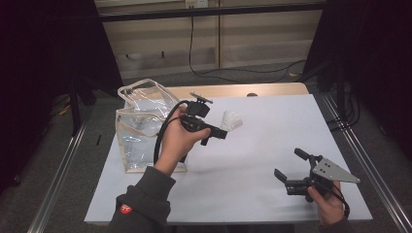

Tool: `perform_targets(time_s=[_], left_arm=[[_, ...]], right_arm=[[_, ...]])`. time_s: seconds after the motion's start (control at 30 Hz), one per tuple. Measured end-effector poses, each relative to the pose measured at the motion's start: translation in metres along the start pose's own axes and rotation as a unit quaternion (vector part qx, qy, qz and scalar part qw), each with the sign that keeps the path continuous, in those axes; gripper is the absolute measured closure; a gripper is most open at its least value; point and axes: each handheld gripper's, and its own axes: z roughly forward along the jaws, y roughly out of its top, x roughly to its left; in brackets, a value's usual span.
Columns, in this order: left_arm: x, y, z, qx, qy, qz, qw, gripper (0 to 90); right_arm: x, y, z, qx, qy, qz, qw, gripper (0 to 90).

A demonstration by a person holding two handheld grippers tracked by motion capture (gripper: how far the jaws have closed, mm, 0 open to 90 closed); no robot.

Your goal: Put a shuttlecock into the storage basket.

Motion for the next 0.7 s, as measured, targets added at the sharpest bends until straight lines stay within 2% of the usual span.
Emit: perform_targets(time_s=[0.7], left_arm=[[-0.004,0.010,-0.020,0.001,0.000,0.008,1.0000,65.6]], right_arm=[[0.000,0.000,0.000,0.000,0.001,0.000,1.0000,0.3]])
